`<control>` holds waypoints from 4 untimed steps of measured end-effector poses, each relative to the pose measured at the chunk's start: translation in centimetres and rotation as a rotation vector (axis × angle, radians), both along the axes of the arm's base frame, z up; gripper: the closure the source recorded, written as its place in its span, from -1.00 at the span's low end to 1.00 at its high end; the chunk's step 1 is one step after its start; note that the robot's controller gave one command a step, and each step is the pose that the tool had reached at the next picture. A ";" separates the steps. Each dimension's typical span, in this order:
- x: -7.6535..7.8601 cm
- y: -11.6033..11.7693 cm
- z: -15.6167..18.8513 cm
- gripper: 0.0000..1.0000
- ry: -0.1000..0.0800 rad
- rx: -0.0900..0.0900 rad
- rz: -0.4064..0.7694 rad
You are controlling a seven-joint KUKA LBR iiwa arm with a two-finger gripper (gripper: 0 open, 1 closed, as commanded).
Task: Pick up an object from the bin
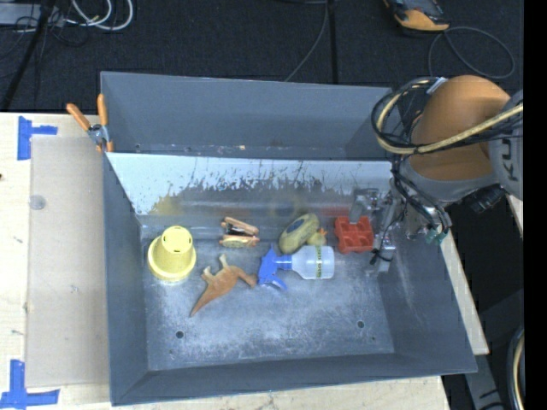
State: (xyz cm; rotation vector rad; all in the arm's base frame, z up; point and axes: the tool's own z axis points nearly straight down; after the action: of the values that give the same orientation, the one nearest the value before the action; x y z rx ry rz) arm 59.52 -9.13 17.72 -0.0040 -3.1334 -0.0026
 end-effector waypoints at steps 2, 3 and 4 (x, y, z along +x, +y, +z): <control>0.2 0.1 0.4 -1.00 -0.008 -0.001 0.005; 0.2 0.1 0.4 -1.00 -0.008 -0.001 0.005; 0.7 0.5 -1.4 -1.00 -0.015 -0.003 0.063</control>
Offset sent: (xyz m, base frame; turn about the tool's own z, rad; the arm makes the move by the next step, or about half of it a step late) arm 0.0000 0.0000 0.0000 0.0000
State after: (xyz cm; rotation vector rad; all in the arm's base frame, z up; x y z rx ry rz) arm 60.21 -8.68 16.33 0.0950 -3.1466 0.0025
